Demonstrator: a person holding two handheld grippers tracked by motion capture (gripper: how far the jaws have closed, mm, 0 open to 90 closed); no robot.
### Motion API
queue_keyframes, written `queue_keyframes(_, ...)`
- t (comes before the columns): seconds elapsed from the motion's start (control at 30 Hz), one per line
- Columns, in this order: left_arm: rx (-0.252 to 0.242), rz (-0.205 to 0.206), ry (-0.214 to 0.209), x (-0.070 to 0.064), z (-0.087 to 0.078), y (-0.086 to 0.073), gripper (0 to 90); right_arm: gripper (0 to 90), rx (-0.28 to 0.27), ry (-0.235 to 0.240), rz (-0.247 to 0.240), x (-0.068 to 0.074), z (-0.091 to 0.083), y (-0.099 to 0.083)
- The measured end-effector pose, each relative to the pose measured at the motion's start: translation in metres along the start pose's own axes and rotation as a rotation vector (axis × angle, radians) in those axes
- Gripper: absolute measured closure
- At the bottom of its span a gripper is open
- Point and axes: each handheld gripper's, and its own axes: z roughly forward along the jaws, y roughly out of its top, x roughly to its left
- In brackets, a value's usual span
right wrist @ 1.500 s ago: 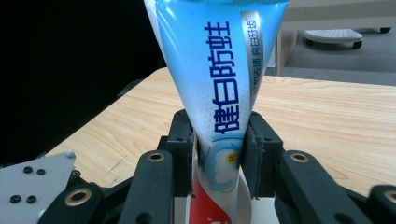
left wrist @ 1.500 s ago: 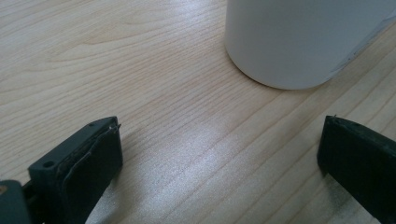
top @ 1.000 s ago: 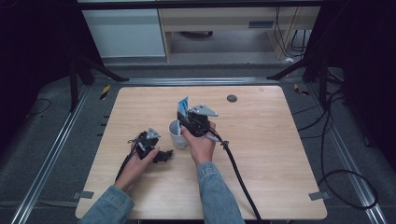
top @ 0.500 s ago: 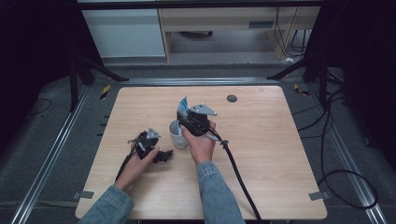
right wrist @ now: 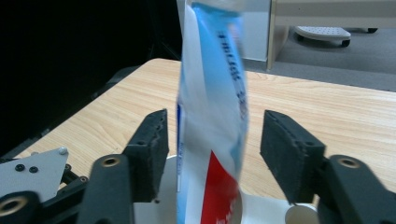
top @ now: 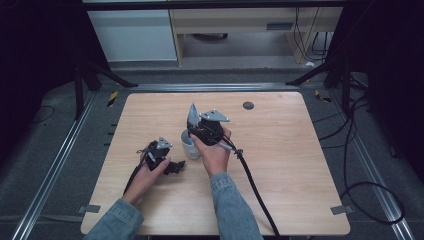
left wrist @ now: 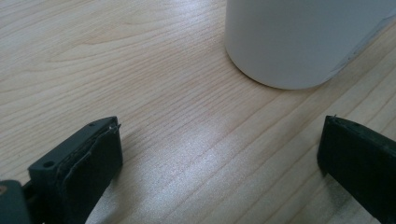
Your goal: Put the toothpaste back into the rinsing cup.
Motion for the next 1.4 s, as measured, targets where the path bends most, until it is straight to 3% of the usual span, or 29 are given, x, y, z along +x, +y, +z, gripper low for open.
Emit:
queue_keyframes(0.7,-0.004,-0.006,0.001,0.000,0.000,0.000,0.0,23.9,0.032,-0.037,-0.084,0.007,-0.008,0.011)
queue_keyframes(0.93,-0.004,-0.005,0.000,0.000,0.000,0.000,0.0,15.3,0.099,-0.103,-0.155,0.002,-0.013,0.015)
queue_keyframes(1.17,-0.003,-0.005,0.000,0.000,0.000,0.000,0.0,12.1,0.143,-0.121,-0.185,-0.001,-0.018,0.019)
queue_keyframes(1.4,0.000,0.000,0.000,0.000,0.000,0.000,0.0,9.2,0.175,-0.132,-0.185,-0.008,-0.025,0.019)
